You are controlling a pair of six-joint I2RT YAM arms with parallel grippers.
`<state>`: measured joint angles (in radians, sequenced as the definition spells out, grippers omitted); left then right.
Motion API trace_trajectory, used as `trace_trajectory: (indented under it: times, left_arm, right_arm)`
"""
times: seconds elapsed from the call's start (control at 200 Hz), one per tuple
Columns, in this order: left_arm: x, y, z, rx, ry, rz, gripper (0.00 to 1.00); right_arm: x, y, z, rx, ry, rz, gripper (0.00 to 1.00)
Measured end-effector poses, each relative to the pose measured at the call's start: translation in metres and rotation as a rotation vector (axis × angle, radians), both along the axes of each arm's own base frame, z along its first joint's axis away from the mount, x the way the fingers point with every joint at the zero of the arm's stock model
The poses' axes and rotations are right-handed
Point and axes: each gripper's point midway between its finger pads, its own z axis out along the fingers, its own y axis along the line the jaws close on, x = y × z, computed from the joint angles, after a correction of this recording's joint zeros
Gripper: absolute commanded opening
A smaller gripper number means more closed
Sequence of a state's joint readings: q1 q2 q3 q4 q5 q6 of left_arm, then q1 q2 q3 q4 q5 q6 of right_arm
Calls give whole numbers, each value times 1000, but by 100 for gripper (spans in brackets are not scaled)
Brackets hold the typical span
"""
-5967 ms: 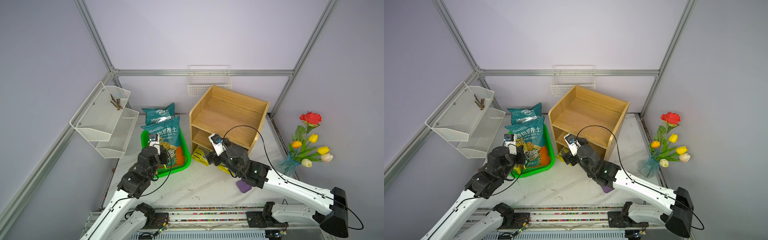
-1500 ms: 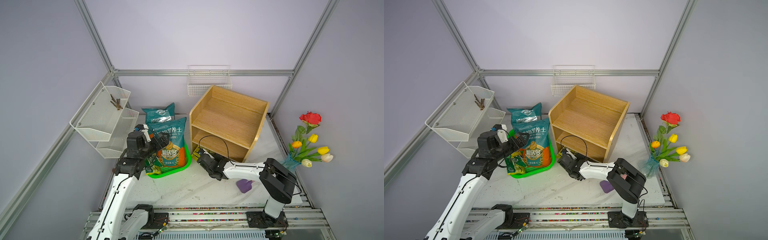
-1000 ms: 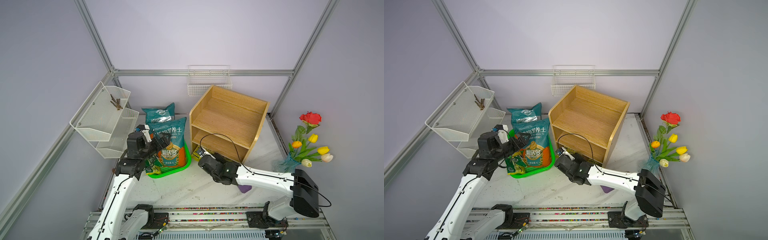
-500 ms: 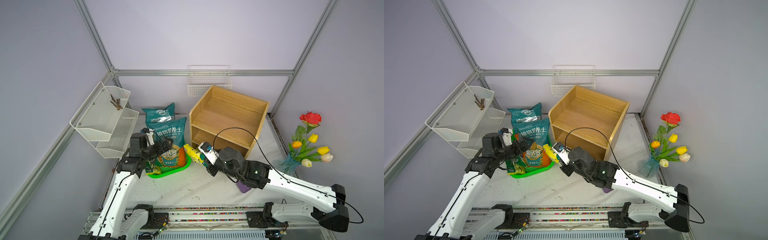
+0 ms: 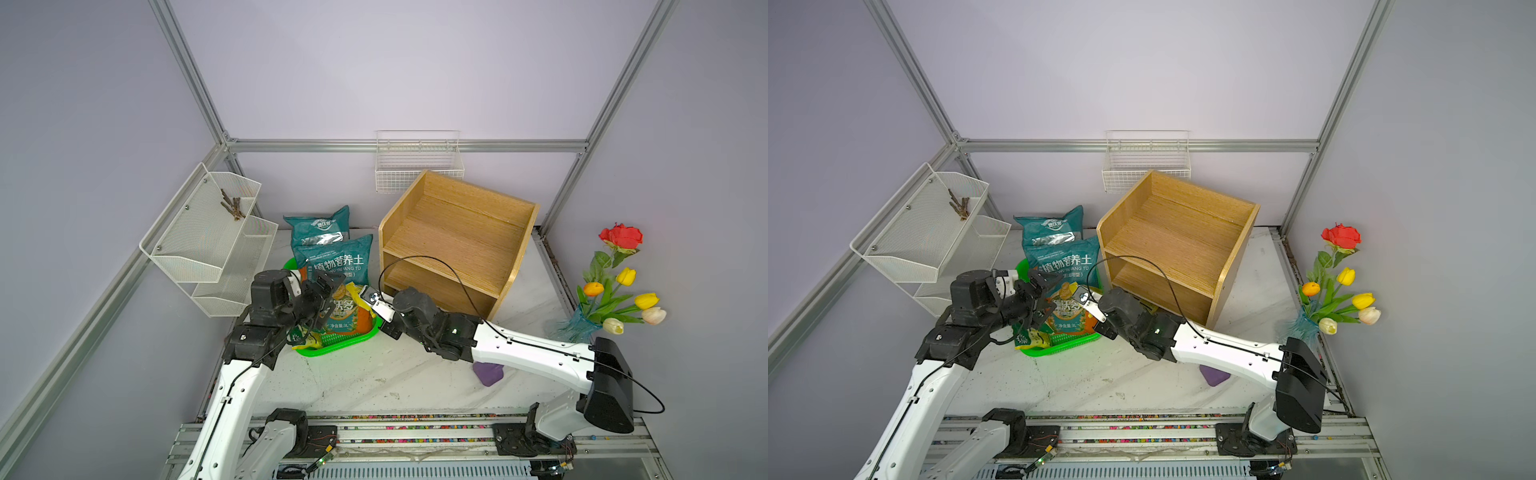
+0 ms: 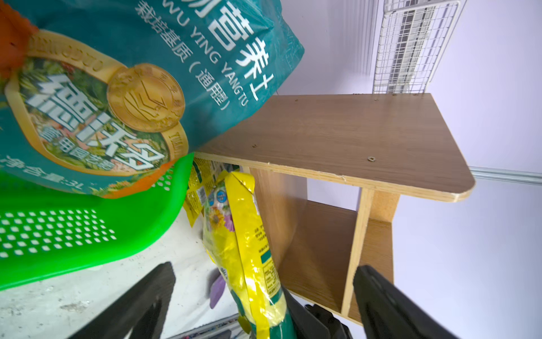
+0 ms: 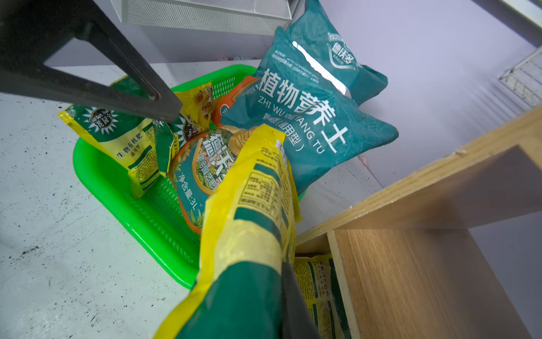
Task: Take down the fertilizer bag from the shelf
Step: Place the fertilizer bag in the storage box.
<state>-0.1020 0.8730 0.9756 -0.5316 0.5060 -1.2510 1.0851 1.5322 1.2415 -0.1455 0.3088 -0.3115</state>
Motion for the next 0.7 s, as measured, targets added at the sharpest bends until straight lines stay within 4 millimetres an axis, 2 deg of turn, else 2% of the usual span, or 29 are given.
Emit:
trace_trajectory:
  times: [0.16, 0.365, 0.535, 0.7]
  left_arm:
    - [-4, -14, 5, -60, 15, -40, 100]
    - [-2, -22, 12, -103, 0, -66, 94]
    - [4, -28, 10, -120, 11, -91, 75]
    - [0, -31, 8, -125, 6, -100, 64]
  right_arm:
    - [-8, 2, 6, 51, -24, 45, 0]
    - [-29, -2, 18, 156, -12, 115, 0]
    - [-33, -5, 32, 217, -26, 117, 0]
    - [-32, -4, 40, 242, -50, 122, 0]
